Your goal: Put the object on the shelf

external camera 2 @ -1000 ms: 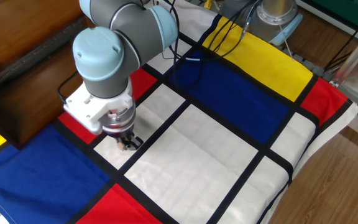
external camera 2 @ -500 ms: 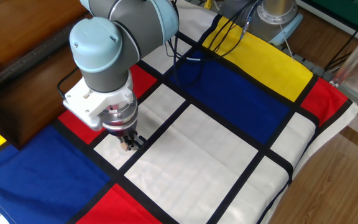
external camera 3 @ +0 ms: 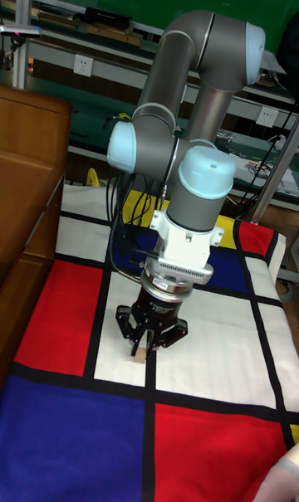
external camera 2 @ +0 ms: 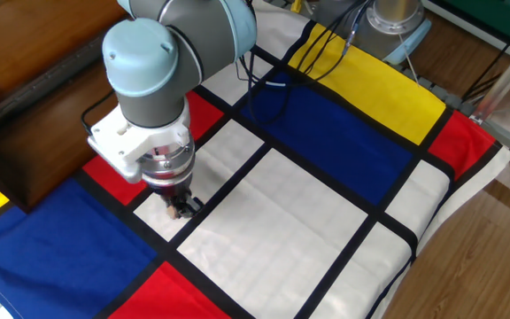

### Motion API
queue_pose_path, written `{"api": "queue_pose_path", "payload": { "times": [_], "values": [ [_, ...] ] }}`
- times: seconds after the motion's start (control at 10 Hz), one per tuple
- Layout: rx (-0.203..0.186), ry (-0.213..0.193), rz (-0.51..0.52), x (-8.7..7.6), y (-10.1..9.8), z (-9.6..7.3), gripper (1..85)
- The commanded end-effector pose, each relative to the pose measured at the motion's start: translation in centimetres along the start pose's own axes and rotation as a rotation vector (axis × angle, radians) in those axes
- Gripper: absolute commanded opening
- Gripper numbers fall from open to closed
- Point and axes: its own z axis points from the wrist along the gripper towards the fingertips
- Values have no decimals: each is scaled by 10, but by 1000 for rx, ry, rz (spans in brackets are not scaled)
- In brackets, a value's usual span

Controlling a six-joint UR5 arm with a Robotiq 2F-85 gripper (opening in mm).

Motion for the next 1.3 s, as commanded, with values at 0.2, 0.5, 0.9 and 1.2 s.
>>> {"api": "queue_pose_path", "payload": {
  "times": [0.2,0.5,0.9,1.2],
  "values": [
    [35,-150,25,-39,-11,-5,10],
    [11,-152,46,-40,-5,-5,10],
    [1,-75,15,-20,-2,-2,10],
    [46,72,12,18,-13,-3,10]
  ]
}}
